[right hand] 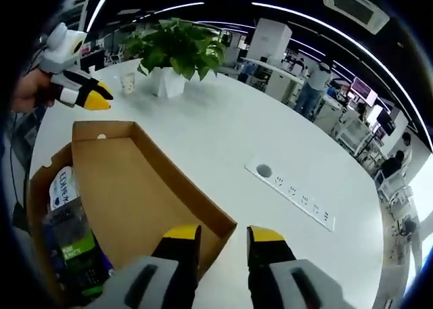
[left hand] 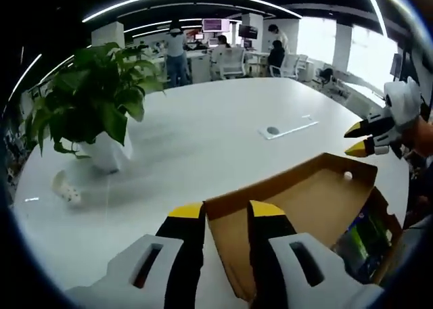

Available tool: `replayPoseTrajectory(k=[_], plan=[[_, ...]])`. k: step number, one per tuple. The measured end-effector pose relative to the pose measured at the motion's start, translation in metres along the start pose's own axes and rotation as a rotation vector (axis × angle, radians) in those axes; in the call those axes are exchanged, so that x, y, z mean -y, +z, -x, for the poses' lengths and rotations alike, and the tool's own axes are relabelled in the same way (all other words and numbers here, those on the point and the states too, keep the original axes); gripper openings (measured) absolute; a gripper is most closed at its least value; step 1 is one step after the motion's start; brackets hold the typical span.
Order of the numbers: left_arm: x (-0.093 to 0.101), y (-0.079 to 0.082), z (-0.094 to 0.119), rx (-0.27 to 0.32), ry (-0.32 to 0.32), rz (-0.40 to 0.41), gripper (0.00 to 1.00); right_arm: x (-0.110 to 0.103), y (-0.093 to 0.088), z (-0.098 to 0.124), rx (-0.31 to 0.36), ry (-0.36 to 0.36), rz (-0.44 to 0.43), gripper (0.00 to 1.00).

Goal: Operate the shoe box by opening the lid, removing the specified soft item, and placing it in the target area until the item is outside and the box remains undamaged.

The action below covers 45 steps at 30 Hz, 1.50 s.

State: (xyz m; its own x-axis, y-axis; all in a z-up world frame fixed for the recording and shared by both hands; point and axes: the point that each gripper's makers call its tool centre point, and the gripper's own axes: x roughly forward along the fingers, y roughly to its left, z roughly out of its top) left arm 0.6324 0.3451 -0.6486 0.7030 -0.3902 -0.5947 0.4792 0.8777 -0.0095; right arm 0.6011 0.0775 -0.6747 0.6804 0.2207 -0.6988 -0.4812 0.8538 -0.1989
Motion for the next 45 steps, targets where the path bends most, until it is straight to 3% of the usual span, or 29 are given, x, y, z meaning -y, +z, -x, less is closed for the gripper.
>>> replayPoseTrajectory(k=[7,12,22,31,34,45], plan=[[0.011,0.003,0.014,0.026,-0.009,-0.029,0.26,-0.006,-0.001,0.021,0.055,0.012,-0.022,0.26],[0.026,0.007,0.032,0.062,-0.044,-0.036,0.27,-0.015,-0.003,0.041,0.104,0.033,-0.046,0.29],[0.044,0.004,0.066,0.093,-0.047,-0.059,0.27,-0.038,-0.013,0.081,0.18,0.051,-0.084,0.33],[0.069,-0.007,0.092,0.126,-0.069,-0.063,0.28,-0.058,-0.023,0.113,0.222,0.045,-0.089,0.32],[0.076,-0.017,0.097,0.121,-0.08,-0.069,0.27,-0.068,-0.029,0.119,0.221,0.042,-0.073,0.32],[0.109,-0.053,0.105,0.072,-0.122,-0.048,0.27,-0.101,-0.054,0.129,0.207,0.105,-0.14,0.3]])
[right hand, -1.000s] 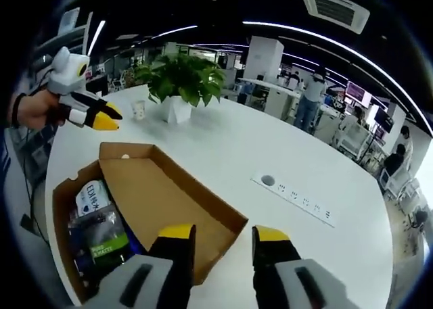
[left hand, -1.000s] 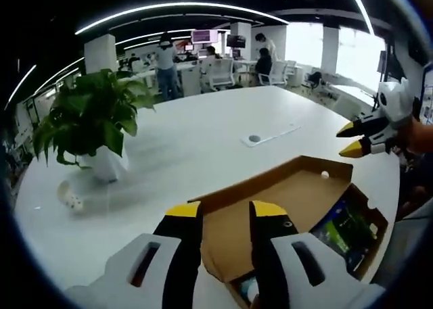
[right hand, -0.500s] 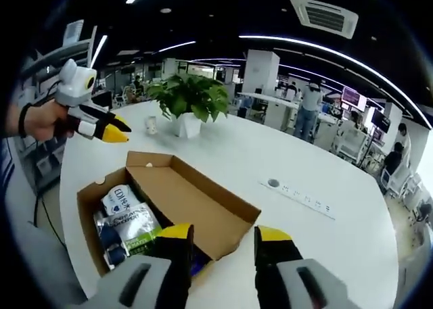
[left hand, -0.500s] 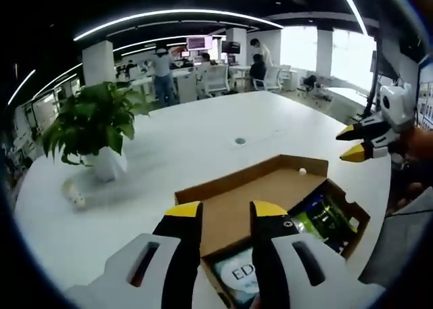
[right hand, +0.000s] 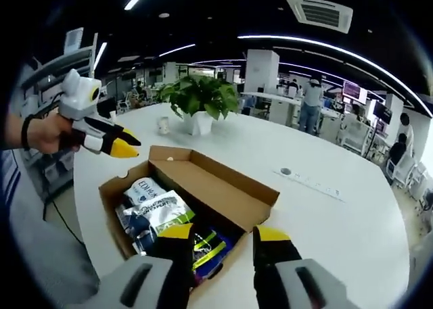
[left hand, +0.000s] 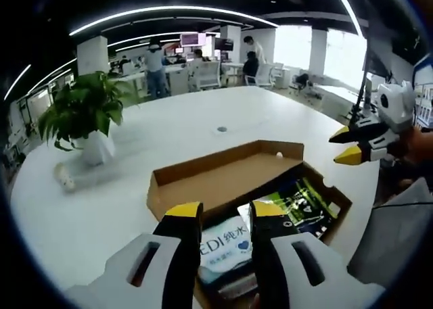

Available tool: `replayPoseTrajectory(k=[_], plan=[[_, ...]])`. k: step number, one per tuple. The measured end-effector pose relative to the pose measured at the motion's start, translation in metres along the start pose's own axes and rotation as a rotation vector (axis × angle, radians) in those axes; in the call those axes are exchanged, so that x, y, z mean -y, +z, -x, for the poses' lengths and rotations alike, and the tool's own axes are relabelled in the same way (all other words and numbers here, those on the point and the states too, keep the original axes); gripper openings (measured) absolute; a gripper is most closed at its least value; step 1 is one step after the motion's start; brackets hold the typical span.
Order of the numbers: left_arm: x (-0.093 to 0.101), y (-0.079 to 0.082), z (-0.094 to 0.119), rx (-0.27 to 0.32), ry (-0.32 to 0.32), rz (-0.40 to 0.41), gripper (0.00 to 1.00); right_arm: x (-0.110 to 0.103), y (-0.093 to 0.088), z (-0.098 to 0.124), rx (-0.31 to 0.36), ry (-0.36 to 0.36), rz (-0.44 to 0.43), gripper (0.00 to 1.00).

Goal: Operate the shoe box by opening the lid, removing the specified soft item, and placing it in the target area until the item is outside and the box remains undamaged.

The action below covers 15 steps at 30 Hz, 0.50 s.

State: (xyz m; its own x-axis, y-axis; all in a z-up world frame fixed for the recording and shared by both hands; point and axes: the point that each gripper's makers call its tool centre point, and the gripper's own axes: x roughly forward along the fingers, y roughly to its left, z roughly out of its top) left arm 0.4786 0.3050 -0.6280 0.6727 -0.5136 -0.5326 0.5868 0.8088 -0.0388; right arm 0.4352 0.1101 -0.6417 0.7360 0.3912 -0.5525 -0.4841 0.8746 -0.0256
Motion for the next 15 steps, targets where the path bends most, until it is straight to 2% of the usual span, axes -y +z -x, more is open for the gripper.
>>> replayPoseTrajectory(k=[7,9,11,12,14,15], plan=[[0.026,-0.031,-0.002,-0.08,-0.055,-0.003,0.22,-0.021,-0.019,0.001,-0.034,0.028,0.008,0.29],[0.031,-0.042,-0.003,-0.12,-0.074,-0.002,0.22,-0.026,-0.023,0.001,-0.04,0.033,0.006,0.29],[0.033,-0.062,-0.003,-0.202,-0.075,0.012,0.22,-0.029,-0.026,0.001,-0.046,0.038,0.005,0.29],[0.033,-0.064,-0.005,-0.193,-0.074,0.018,0.22,-0.032,-0.028,0.001,-0.051,0.044,0.002,0.29],[0.039,-0.076,-0.004,-0.234,-0.093,0.092,0.21,-0.034,-0.029,0.001,-0.053,0.047,-0.002,0.28],[0.037,-0.077,-0.005,-0.232,-0.087,0.101,0.2,-0.036,-0.03,0.001,-0.053,0.049,-0.001,0.28]])
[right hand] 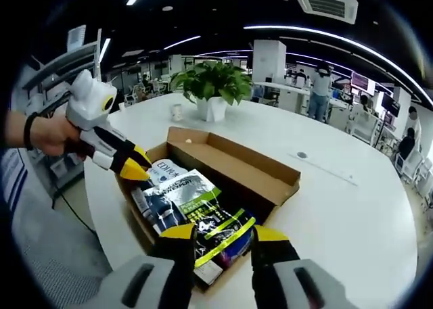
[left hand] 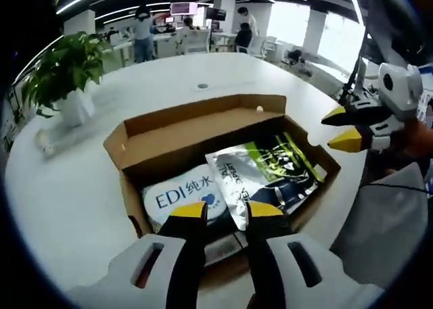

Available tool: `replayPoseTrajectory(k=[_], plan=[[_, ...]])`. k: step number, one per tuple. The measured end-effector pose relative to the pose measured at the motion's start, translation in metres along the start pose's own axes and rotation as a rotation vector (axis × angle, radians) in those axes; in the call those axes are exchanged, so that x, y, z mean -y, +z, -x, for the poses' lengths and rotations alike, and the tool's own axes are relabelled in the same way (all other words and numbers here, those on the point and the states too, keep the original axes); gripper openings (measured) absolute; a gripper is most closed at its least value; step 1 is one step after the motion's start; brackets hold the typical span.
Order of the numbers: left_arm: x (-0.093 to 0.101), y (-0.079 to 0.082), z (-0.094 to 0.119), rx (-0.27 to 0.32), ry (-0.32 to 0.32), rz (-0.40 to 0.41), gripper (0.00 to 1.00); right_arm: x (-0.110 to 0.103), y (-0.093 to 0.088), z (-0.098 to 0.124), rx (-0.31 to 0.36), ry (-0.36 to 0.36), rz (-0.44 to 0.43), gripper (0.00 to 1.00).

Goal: Operate the shoe box by opening the lid, removing the specified soft item, and placing it in the target area until the item is outside and the box remains undamaged.

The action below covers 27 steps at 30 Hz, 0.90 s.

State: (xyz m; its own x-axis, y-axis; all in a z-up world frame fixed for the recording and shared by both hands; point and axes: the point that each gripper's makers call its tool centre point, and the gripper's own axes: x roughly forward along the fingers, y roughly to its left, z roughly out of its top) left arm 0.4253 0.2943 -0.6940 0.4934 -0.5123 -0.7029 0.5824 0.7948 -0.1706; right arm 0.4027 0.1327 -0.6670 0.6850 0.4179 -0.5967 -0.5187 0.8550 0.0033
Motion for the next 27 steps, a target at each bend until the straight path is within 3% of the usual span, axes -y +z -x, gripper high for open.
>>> replayPoseTrajectory(k=[6,12,18,21,27], plan=[[-0.002,-0.01,-0.008,-0.045,0.0,0.04,0.18,-0.004,-0.005,-0.002,-0.015,0.004,0.013,0.28],[0.003,-0.021,-0.015,-0.096,-0.043,0.1,0.18,-0.004,-0.007,-0.001,-0.027,0.008,0.033,0.28],[0.006,-0.02,-0.02,-0.101,-0.074,0.166,0.15,-0.001,-0.01,-0.001,-0.044,0.012,0.03,0.27],[0.01,-0.022,-0.024,-0.115,-0.089,0.199,0.11,-0.001,-0.017,-0.004,-0.095,0.025,0.019,0.25],[0.009,-0.021,-0.024,-0.116,-0.067,0.201,0.03,-0.009,-0.016,-0.009,-0.12,0.058,0.001,0.25]])
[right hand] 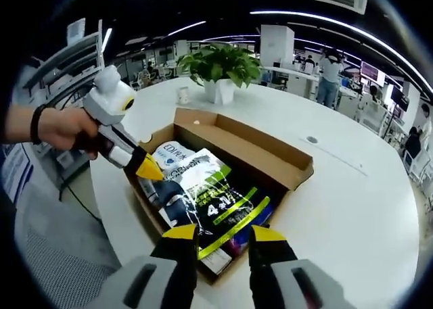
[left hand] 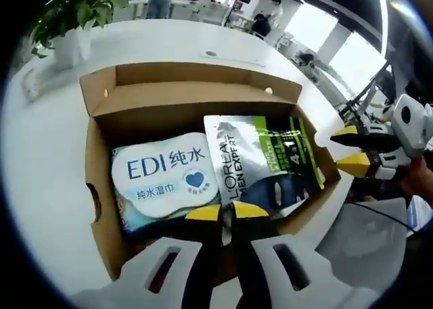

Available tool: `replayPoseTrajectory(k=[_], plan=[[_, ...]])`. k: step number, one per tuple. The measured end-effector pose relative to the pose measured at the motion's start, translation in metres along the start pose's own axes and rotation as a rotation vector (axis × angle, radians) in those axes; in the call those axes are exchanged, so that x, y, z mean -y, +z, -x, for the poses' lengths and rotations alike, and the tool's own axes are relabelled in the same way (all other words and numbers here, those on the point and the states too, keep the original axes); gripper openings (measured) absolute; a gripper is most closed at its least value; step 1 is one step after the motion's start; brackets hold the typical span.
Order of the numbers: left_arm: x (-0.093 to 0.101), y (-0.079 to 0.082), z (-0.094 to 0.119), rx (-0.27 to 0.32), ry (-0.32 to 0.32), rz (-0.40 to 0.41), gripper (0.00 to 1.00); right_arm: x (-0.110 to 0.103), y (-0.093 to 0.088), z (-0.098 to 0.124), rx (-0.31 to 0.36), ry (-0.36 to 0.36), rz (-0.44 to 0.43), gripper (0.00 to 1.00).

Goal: Operate the shoe box by opening the lid, removing the specified soft item, and placing it in the target area until the item is outside and the box remains undamaged.

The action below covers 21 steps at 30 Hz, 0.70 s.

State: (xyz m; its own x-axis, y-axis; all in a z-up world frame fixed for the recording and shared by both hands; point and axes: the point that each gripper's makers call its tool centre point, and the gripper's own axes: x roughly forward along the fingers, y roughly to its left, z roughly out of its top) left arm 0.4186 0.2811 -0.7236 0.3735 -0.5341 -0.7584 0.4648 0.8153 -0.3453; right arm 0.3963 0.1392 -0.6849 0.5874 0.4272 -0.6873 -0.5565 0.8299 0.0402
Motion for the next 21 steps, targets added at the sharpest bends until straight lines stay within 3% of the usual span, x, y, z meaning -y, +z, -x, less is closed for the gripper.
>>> replayPoseTrajectory(k=[5,8,17,21], plan=[[-0.003,-0.001,0.002,-0.007,0.019,-0.002,0.01,-0.004,-0.005,-0.012,-0.058,0.011,-0.026,0.25],[-0.003,-0.002,0.003,-0.005,0.022,0.002,0.01,-0.001,-0.016,-0.018,-0.126,-0.013,-0.055,0.25],[-0.004,-0.006,0.004,-0.009,0.029,-0.005,0.01,-0.005,-0.014,-0.03,-0.15,-0.004,-0.127,0.23],[-0.006,-0.007,0.005,-0.012,0.032,-0.008,0.01,0.0,-0.015,-0.032,-0.162,-0.043,-0.135,0.21]])
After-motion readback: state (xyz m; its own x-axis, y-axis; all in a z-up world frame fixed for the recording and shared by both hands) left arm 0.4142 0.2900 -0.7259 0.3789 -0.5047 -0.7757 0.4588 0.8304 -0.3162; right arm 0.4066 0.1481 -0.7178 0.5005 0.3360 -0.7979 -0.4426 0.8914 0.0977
